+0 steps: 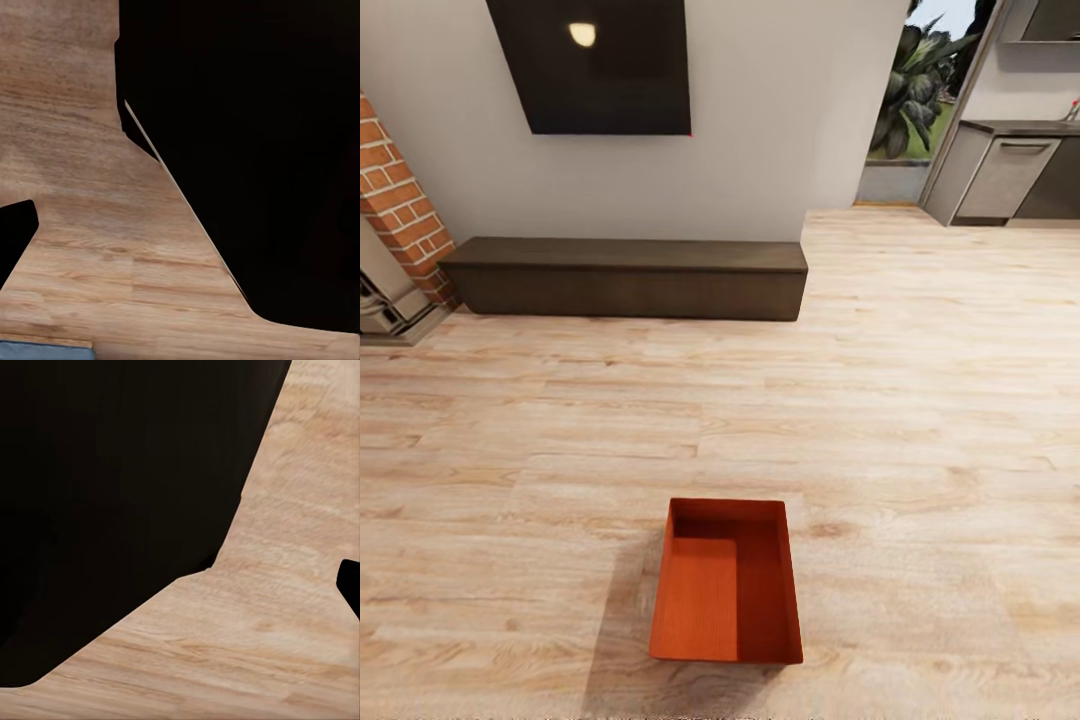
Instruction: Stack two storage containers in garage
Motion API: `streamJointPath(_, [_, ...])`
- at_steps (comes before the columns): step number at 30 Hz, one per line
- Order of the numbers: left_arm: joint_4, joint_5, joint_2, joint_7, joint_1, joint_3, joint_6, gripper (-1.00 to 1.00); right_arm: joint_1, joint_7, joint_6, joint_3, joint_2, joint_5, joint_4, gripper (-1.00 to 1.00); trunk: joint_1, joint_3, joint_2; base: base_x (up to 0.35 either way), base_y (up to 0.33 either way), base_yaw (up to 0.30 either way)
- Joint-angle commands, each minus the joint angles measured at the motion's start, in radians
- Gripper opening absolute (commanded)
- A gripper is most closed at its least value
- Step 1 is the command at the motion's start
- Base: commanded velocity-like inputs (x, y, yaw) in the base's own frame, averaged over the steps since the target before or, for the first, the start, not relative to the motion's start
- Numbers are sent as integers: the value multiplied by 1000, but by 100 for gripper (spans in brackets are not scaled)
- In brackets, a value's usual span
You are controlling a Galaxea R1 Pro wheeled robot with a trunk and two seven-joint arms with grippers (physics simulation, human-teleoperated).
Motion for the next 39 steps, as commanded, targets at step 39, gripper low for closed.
streamJointPath(39, [0,9,0,0,0,0,-2,100,0,10,-4,7,1,-10,1,100,0,-31,0,0,0,0])
